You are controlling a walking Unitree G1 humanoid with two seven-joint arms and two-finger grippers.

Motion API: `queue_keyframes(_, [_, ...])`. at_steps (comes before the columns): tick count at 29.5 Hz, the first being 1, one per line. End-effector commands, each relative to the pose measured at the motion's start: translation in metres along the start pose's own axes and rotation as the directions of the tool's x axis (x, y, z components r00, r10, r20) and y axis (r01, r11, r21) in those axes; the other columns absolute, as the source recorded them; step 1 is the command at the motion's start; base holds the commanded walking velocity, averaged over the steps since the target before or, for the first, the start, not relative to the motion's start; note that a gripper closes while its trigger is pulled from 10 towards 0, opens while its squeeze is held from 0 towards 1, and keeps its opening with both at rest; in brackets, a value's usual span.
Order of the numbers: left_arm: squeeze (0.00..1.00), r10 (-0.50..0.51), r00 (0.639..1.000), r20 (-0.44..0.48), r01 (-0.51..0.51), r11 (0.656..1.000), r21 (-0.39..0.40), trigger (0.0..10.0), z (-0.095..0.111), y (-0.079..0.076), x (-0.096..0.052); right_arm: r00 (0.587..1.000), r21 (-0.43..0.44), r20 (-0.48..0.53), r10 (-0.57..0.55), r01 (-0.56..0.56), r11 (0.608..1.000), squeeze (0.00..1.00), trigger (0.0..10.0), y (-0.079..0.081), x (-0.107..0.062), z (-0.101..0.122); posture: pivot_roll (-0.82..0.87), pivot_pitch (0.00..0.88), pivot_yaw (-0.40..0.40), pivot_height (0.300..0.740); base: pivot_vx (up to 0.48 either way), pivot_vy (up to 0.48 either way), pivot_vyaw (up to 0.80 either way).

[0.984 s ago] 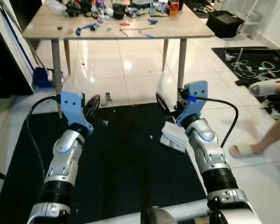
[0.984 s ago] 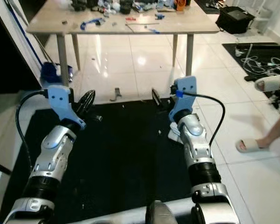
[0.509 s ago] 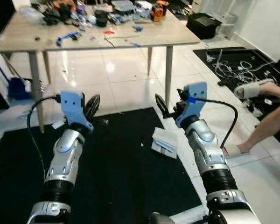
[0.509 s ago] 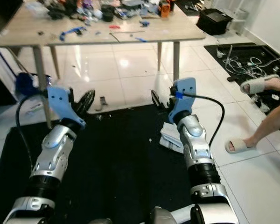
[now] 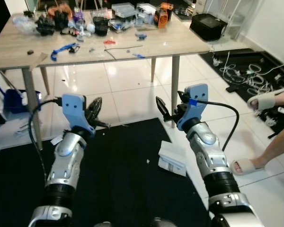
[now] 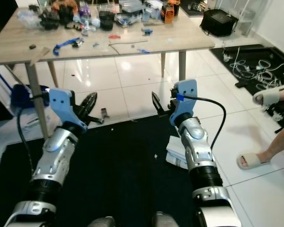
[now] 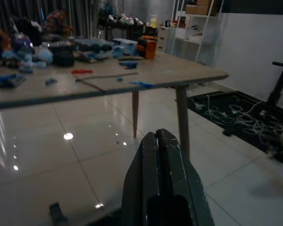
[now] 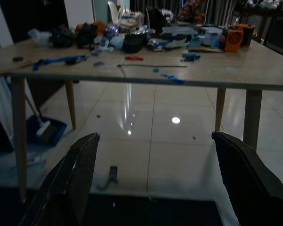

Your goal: Picking trash to rubbish bin

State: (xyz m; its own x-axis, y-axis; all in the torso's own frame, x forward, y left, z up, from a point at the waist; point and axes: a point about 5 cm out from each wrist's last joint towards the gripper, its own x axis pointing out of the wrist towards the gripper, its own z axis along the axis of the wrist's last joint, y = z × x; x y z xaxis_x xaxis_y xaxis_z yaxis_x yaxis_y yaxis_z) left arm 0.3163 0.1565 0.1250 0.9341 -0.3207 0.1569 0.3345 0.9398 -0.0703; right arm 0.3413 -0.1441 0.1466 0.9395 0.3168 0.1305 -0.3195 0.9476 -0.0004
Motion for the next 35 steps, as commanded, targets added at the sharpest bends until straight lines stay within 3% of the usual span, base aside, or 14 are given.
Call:
queue_keyframes(1, [0.00, -0.008, 1.000, -0.009, 0.008, 1.000, -0.002, 10.0, -0.0026, -0.0017, -0.0004, 1.000, 0.006, -0.004, -0.012, 0.012, 1.000, 0.00, 10.0, -0.0033, -0.0014, -0.0011, 0.00, 0.000, -0.009, 0.740, 0.480, 0.000, 0.00])
queue_keyframes(12, [0.00, -0.008, 1.000, -0.008, 0.008, 1.000, -0.002, 10.0, -0.0019, -0.0012, -0.0002, 0.998, -0.029, 0.037, 0.054, -0.053, 0.998, 0.00, 10.0, 0.0009, -0.0042, 0.0031, 0.00, 0.000, -0.010, 0.740, 0.480, 0.000, 0.00])
queue_keyframes(28, [0.00, -0.010, 1.000, -0.007, 0.010, 1.000, -0.001, 10.0, -0.0014, -0.0017, -0.0002, 0.994, -0.009, 0.044, 0.096, -0.095, 0.995, 0.00, 10.0, 0.0031, -0.0061, 0.0032, 0.00, 0.000, -0.010, 0.740, 0.480, 0.000, 0.71])
queue_keyframes(35, [0.00, -0.012, 1.000, -0.006, 0.012, 1.000, -0.002, 10.0, -0.0013, -0.0022, -0.0001, 0.995, -0.016, 0.037, 0.088, -0.087, 0.996, 0.00, 10.0, 0.0025, -0.0058, 0.0028, 0.00, 0.000, -0.010, 0.740, 0.480, 0.000, 0.00])
